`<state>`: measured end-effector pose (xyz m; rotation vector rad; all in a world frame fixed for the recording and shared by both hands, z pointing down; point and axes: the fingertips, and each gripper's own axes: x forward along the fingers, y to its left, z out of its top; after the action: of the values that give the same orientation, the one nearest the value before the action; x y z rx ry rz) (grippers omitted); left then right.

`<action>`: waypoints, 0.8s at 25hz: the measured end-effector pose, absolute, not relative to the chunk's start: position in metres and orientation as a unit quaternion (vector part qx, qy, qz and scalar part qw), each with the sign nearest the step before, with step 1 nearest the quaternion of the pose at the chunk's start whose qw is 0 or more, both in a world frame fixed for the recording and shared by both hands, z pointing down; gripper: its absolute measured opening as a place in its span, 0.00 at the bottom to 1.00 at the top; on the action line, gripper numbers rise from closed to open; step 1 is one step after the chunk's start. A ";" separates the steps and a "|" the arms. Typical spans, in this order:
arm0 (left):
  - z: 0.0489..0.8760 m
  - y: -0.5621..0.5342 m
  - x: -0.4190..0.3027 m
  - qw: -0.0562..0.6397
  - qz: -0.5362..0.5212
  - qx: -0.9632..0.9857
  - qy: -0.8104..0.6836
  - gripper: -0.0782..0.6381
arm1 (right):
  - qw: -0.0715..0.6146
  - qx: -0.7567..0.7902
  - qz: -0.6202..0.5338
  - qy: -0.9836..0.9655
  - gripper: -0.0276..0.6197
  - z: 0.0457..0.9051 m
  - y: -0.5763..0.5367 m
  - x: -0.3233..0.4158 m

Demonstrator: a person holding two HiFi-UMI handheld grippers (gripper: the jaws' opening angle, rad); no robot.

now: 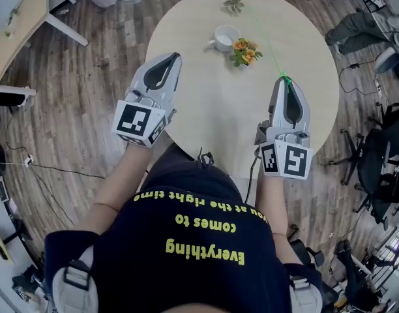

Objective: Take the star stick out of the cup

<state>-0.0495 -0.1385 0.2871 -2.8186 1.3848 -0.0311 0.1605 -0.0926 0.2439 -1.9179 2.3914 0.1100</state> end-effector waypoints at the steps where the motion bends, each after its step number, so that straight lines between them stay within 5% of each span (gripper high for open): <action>1: 0.287 -0.139 -0.050 0.001 -0.010 -0.897 0.441 0.11 | 0.037 -0.625 0.037 0.779 0.09 0.243 -0.092 0.160; 20: 0.281 -0.136 -0.048 0.014 -0.010 -0.898 0.440 0.11 | 0.031 -0.626 0.039 0.779 0.09 0.245 -0.087 0.160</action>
<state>-0.0483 -0.1363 0.2808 -2.7952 1.3699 -0.0321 0.1596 -0.0868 0.2446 -1.9273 2.3991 0.1196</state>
